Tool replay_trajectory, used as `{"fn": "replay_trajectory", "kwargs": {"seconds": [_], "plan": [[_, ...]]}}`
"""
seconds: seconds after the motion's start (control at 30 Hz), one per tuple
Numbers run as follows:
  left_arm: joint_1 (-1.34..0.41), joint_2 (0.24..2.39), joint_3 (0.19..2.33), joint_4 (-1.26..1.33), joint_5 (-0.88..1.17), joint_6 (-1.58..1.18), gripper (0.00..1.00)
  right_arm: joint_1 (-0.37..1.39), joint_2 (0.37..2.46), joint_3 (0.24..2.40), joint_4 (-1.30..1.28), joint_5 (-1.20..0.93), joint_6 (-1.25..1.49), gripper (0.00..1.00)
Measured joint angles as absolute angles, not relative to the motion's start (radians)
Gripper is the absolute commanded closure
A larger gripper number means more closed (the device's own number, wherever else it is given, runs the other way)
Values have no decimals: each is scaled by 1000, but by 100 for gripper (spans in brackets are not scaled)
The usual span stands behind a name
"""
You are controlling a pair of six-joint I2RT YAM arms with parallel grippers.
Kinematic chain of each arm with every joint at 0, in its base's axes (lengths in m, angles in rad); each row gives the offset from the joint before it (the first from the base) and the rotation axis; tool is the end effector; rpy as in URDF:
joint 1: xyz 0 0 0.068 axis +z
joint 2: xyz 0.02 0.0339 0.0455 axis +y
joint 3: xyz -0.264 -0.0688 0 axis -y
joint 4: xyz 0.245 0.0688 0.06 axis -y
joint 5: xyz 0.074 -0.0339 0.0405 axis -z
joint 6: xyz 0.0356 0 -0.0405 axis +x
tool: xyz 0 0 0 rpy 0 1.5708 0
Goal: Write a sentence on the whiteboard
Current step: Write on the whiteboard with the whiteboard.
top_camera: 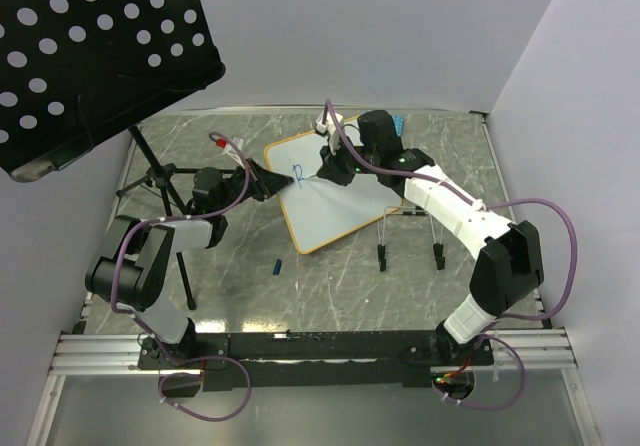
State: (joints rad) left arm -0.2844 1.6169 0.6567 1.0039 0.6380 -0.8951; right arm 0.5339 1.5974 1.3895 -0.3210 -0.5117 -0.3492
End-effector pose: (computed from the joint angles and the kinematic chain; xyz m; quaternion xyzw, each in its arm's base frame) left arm 0.3053 -0.1113 0.2154 0.0187 0.6943 -0.5617 0.4495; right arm 0.3095 0.2032 0.3325 -0.4725 0.7048 0.2630 0.4592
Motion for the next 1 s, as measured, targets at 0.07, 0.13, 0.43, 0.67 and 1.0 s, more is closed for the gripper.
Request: {"fn": "replay_trajectory", "kwargs": {"seconds": [0.07, 0.13, 0.43, 0.67, 1.0], "plan": [[-284, 1617, 657, 1004, 638, -895, 99, 530, 1592, 1381, -323, -505, -348, 100], [-284, 1617, 657, 1004, 638, -895, 99, 527, 1592, 1380, -323, -499, -348, 100], [-284, 1617, 657, 1002, 634, -895, 99, 524, 1586, 1366, -328, -497, -357, 100], [-284, 1617, 657, 1002, 634, -895, 99, 524, 1576, 1342, -344, -525, -361, 100], [-284, 1617, 657, 1004, 638, -895, 99, 546, 1575, 1341, -363, -544, -356, 100]]}}
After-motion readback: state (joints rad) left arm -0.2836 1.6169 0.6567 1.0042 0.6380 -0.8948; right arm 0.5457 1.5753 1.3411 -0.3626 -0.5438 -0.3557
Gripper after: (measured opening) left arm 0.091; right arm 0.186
